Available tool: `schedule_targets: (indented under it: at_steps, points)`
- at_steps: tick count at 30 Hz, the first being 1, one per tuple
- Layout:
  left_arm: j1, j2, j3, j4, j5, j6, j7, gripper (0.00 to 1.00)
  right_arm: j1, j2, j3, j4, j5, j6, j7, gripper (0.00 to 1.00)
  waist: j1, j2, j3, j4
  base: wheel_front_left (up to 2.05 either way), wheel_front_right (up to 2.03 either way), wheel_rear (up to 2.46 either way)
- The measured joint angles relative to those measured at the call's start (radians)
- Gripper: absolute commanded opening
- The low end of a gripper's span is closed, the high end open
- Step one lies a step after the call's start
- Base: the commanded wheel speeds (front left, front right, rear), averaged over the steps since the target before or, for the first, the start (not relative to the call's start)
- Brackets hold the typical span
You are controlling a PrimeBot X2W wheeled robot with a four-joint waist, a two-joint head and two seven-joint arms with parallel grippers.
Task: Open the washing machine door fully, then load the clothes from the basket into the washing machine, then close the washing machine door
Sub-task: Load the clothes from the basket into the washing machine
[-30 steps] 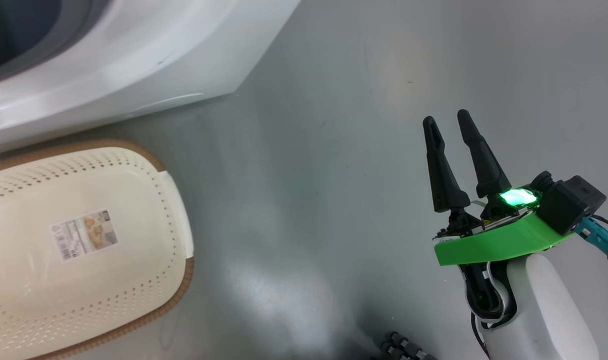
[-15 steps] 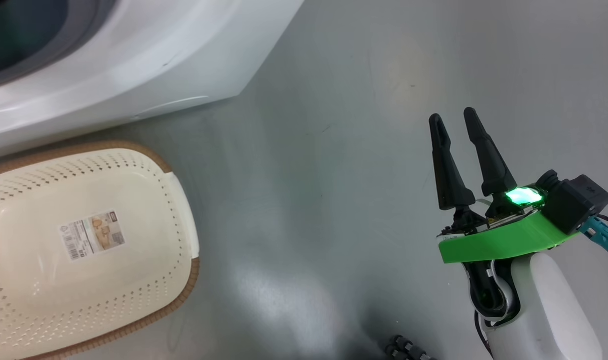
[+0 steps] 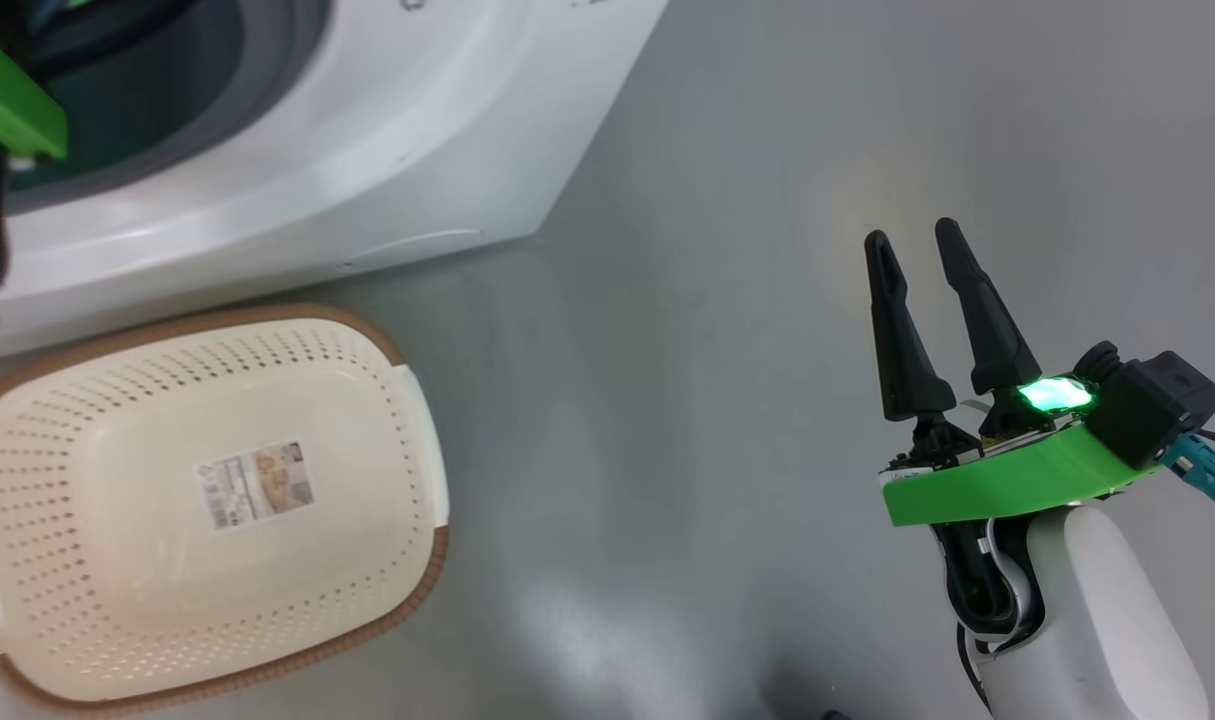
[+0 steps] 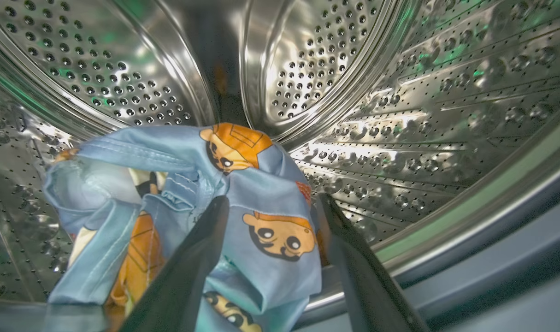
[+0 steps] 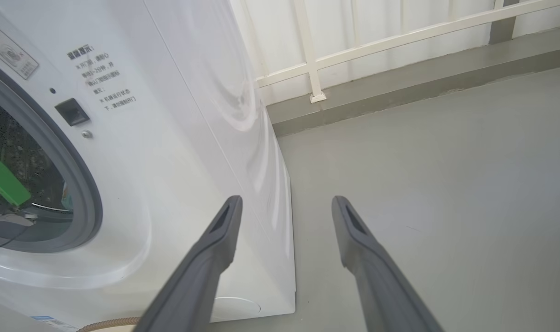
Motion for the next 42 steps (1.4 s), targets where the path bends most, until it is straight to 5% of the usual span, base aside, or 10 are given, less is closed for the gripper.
schedule_targets:
  at_steps: [20, 42]
  points:
    - [0.453, 0.004, 0.127, -0.465, 0.044, 0.020, -0.007, 1.00, 0.022, -0.051, 0.001, 0.041, 0.001, 0.000, 0.000, 1.00, 0.0000, 0.0000, -0.173, 0.092, 0.00, 0.00, 0.00]
    - [0.942, -0.023, 0.260, -0.789, 0.081, 0.063, -0.007, 1.00, 0.109, -0.111, 0.034, 0.087, 0.027, 0.000, 0.000, 1.00, 0.0000, 0.0000, -0.388, 0.187, 0.00, 0.00, 0.00]
